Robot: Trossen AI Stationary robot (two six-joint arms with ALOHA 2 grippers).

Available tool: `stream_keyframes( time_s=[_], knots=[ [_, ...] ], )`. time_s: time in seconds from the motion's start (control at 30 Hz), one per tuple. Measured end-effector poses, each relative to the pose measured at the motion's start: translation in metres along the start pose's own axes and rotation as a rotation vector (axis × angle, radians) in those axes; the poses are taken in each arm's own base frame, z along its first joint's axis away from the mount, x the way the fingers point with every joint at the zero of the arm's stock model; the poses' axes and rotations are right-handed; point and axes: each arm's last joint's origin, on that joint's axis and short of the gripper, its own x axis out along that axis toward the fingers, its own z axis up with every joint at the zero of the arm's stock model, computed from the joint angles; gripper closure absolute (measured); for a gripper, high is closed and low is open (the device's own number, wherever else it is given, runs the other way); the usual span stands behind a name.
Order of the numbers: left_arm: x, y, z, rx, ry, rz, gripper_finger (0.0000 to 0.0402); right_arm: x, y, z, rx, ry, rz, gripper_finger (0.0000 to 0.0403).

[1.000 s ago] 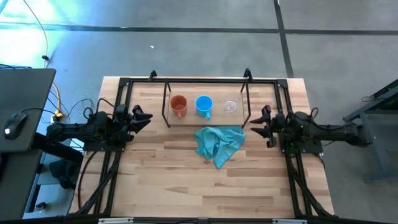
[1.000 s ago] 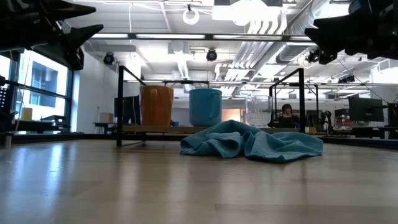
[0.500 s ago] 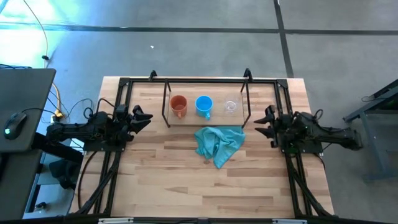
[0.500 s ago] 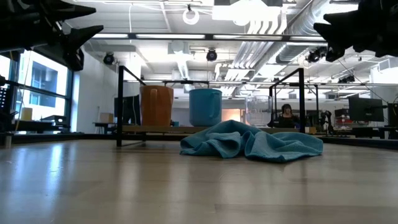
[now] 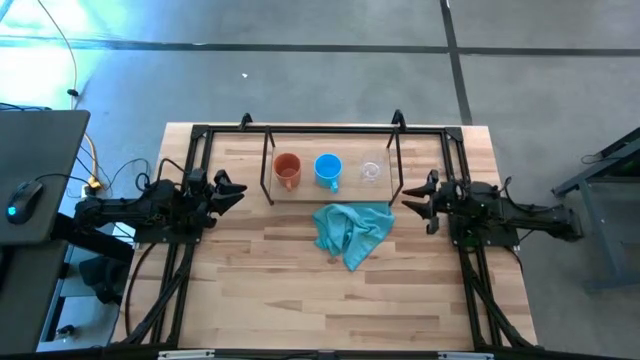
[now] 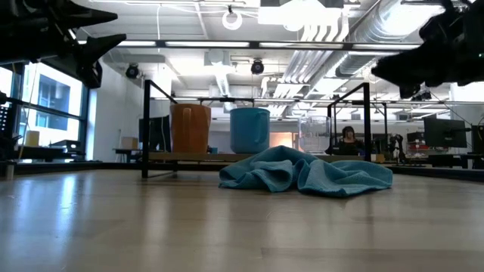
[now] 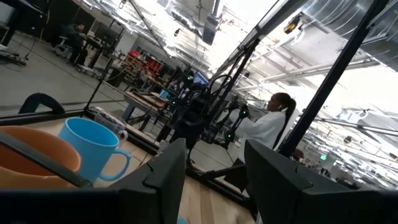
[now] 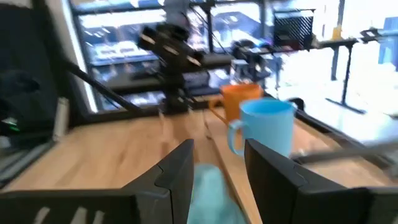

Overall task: Stack small to large cups/mugs on shelf
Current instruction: Return to Home Position

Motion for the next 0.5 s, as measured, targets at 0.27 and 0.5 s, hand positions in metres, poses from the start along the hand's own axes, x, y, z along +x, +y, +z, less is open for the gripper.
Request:
stream_keyframes(
  time_s=[0.27,0.5],
  knots=[
    [0.0000,0.0012,-0.0027,0.005,0.031,0.007,0.0247,0.0002,0.0001,-0.0028,0.002,0.031,0.008,0.0268],
    [-0.0006,0.0028,-0.0096,0.007,0.128,-0.021,0.0247,0.0002,0.0002,-0.0028,0.032,0.032,0.011,0.0268]
  ],
)
